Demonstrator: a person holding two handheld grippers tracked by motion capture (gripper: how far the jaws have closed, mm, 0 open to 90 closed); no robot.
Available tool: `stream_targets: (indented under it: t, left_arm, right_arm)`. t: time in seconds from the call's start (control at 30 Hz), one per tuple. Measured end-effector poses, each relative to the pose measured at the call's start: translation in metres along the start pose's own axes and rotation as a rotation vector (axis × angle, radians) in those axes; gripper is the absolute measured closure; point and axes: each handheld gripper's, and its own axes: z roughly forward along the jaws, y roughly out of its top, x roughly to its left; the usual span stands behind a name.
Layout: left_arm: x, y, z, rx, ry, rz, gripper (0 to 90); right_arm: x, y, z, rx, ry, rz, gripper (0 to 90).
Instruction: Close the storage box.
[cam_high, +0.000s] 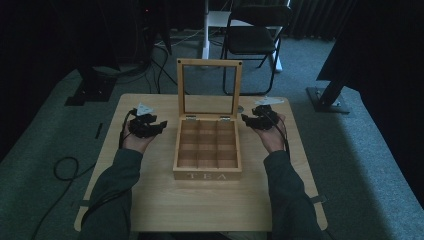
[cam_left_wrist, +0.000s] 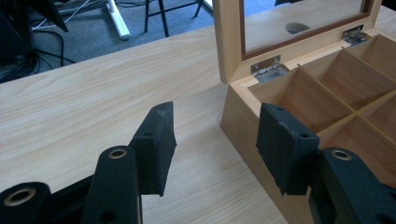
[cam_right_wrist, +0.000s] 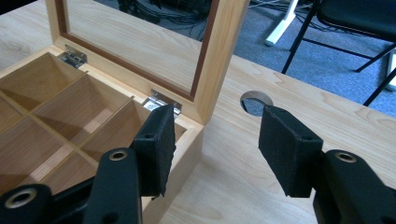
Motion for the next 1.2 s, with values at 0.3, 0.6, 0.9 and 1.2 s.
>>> stream_targets:
  t: [0.3, 0.6, 0.9, 1.2]
  left_arm:
    - [-0.002, 0.009, 0.003, -0.002, 0.001, 0.014, 47.1]
    - [-0.005, 0.022, 0.012, 0.000, 0.001, 0.025, 47.1]
    - [-0.002, 0.038, 0.025, 0.012, 0.019, 0.027, 47.0]
    - [-0.005, 0.047, 0.041, 0.033, 0.027, 0.024, 46.2]
  right_arm:
    - [-0.002, 0.013, 0.008, 0.000, -0.004, -0.005, 45.5]
    - [-0.003, 0.026, 0.016, 0.002, 0.000, -0.001, 45.5]
    - [-0.003, 0.035, 0.025, 0.011, 0.000, -0.015, 45.8]
    - [-0.004, 0.041, 0.036, 0.034, 0.009, -0.014, 46.6]
